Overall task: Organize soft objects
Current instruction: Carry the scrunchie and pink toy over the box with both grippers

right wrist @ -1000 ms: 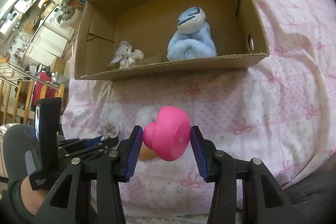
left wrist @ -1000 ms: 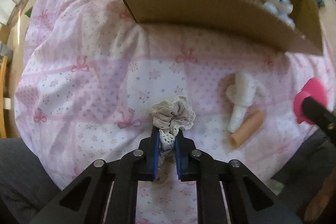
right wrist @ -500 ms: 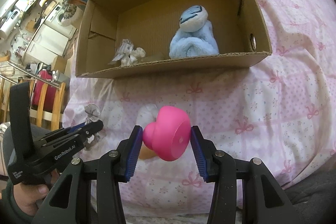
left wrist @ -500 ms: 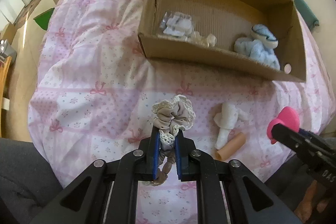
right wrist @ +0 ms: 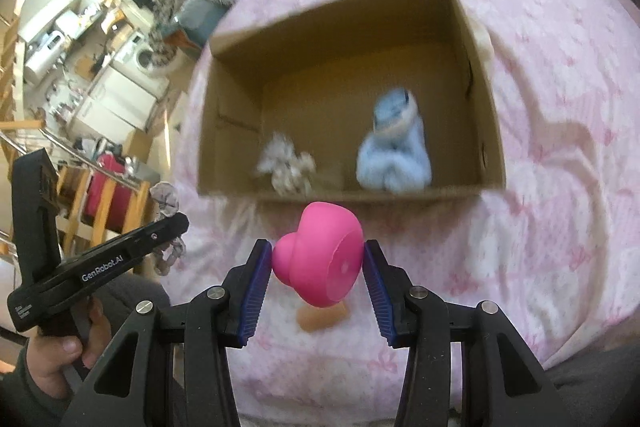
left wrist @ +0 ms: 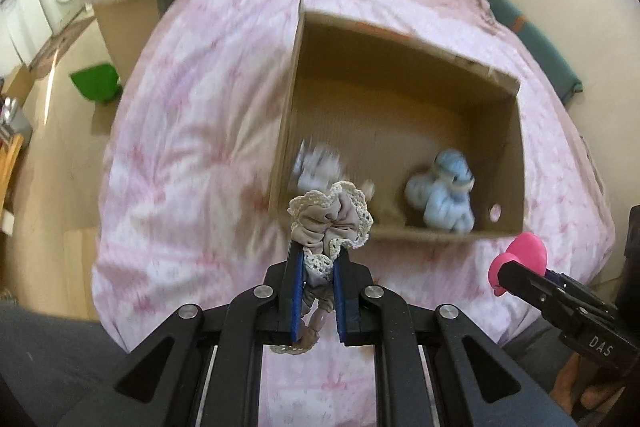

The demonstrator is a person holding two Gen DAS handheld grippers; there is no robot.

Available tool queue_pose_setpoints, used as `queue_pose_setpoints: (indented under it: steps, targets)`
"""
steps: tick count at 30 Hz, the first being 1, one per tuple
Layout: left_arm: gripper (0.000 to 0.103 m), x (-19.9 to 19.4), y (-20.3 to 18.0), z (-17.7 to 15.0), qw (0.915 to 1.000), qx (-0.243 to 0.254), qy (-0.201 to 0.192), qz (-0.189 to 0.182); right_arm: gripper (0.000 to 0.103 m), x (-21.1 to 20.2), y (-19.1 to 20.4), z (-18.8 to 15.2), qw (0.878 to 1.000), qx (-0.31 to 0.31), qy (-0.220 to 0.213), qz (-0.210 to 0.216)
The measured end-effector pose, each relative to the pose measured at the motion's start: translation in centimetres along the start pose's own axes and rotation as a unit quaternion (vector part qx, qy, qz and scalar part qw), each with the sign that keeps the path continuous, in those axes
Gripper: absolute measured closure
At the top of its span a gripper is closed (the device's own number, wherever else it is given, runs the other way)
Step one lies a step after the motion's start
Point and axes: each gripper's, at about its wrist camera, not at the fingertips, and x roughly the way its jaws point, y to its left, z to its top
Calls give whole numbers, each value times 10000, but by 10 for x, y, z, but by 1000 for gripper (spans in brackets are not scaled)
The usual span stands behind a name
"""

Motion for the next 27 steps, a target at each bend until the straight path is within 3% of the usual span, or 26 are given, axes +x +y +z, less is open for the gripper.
queue_pose_setpoints:
  steps: [13,16,19,23,27]
  targets:
    - [91,28,-27,59,9992,328,-215,-2,54,5,-1,65,9985,-290,-468,-31]
    - [91,42,-30,65,9993,327,-167,-76,54,14,-6,70,9982,-256,-531,-71]
    - [91,51,-28,67,9992,175,-179,-304,54,23,-21,68,9981,-109,-576,161]
    - [91,67,-25,65,9992,259,-291,-128,54,38,-35,68,9989,122,-433,99]
    - [91,77,-13,66,9995,4,-213,-215,54,49,-31,66,9995,-74,-286,-66]
